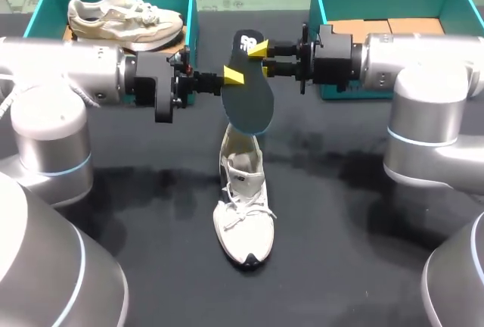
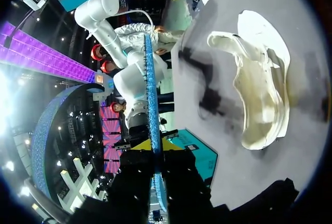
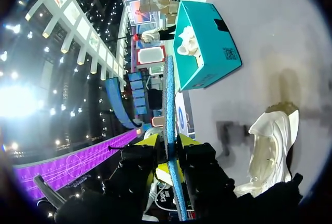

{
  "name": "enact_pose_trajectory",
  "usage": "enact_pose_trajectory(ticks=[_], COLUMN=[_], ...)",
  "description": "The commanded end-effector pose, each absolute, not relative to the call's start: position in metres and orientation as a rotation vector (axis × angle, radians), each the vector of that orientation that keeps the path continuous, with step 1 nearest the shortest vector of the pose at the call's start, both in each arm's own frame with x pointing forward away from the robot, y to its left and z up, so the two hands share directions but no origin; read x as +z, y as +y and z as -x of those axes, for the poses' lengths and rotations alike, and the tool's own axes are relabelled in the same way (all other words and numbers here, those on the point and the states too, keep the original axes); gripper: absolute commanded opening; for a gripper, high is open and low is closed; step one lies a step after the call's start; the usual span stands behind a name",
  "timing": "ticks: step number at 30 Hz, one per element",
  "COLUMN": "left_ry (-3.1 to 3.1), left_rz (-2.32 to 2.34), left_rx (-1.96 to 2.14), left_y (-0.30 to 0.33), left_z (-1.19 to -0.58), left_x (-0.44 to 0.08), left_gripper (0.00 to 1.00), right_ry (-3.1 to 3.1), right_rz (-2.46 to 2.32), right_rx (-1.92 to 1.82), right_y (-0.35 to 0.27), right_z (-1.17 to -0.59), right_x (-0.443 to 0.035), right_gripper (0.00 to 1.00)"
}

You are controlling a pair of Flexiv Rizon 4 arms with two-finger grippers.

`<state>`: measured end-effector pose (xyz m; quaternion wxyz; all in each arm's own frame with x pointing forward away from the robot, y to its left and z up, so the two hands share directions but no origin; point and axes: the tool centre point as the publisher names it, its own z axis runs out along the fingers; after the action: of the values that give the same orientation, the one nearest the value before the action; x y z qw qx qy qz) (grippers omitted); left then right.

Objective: Take the shoe out of the shoebox, open the shoe tongue, remove and reinsert the insole, then place the shoe into the shoebox

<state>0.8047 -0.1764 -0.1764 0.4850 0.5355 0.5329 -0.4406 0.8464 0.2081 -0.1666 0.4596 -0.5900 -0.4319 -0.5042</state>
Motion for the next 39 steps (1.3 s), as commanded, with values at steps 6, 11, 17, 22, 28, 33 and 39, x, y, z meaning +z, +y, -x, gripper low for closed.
enact_pose_trajectory(ticks=[6, 11, 17, 22, 28, 33, 39], left_ry=[1.395, 1.51, 1.744, 1.767, 1.767, 1.869, 1.993], left_rz=[-1.249, -1.133, -0.877, -0.969, -0.969, -0.813, -0.524], left_rx=[-1.153, -1.291, -1.69, -1.74, -1.74, -1.864, -2.024], left_y=[-0.141, -0.13, -0.116, -0.114, -0.114, -0.119, -0.108], left_z=[-0.806, -0.8, -0.786, -0.774, -0.774, -0.771, -0.762], left_x=[-0.166, -0.158, -0.153, -0.148, -0.148, -0.153, -0.142], left_gripper=[0.0, 0.0, 0.0, 0.0, 0.0, 0.0, 0.0], right_ry=[-1.077, -1.067, -1.067, -1.067, -1.067, -1.067, -1.067], right_rz=[1.443, 1.459, 1.459, 1.459, 1.459, 1.459, 1.459], right_rx=[-1.293, -1.329, -1.329, -1.329, -1.329, -1.329, -1.329], right_y=[0.185, 0.177, 0.177, 0.177, 0.177, 0.177, 0.177], right_z=[-0.825, -0.822, -0.822, -0.822, -0.822, -0.822, -0.822], right_x=[-0.16, -0.16, -0.16, -0.16, -0.16, -0.16, -0.16], right_gripper=[1.0, 1.0, 1.0, 1.0, 1.0, 1.0, 1.0])
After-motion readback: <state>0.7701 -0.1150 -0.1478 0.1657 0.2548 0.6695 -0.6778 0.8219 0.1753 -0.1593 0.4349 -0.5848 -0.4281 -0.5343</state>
